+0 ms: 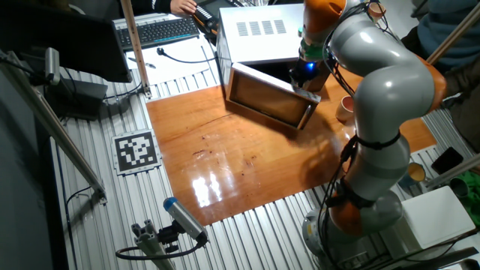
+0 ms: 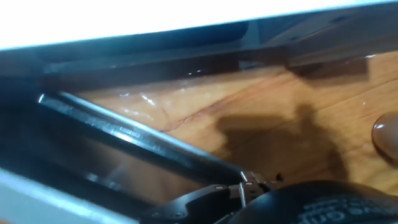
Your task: Put the bowl into the microwave
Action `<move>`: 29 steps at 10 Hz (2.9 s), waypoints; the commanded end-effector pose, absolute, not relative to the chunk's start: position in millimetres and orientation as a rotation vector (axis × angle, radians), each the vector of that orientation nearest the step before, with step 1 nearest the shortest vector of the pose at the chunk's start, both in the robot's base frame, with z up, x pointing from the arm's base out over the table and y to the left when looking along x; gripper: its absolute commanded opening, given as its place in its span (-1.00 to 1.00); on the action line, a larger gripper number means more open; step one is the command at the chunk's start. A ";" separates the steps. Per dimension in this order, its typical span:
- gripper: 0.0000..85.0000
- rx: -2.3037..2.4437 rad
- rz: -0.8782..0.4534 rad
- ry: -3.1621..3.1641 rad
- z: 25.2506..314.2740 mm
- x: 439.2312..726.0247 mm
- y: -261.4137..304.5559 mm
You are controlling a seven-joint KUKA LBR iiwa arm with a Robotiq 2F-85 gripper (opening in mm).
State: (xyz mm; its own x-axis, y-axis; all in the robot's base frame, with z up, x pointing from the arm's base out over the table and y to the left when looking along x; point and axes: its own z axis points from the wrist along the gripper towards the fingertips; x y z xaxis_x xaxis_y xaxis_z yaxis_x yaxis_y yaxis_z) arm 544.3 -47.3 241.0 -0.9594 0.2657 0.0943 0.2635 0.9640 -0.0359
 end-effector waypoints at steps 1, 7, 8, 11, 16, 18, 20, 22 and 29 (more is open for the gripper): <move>-1.00 -0.418 0.036 -3.012 241.0 540.7 -42.3; -1.00 -0.533 0.025 -2.960 246.9 505.4 -15.1; -1.00 -0.539 0.021 -2.958 246.7 504.2 -14.7; -1.00 -0.506 0.061 -2.964 247.3 504.9 -15.3; -1.00 -0.236 0.082 -2.987 247.3 504.9 -15.3; -1.00 -0.194 0.072 -2.986 247.3 504.9 -15.3; -1.00 -0.197 0.052 -2.981 244.4 503.4 -13.1; -1.00 -0.243 0.051 -2.961 240.6 498.6 6.9; -1.00 -0.411 0.027 -2.922 241.6 471.9 75.8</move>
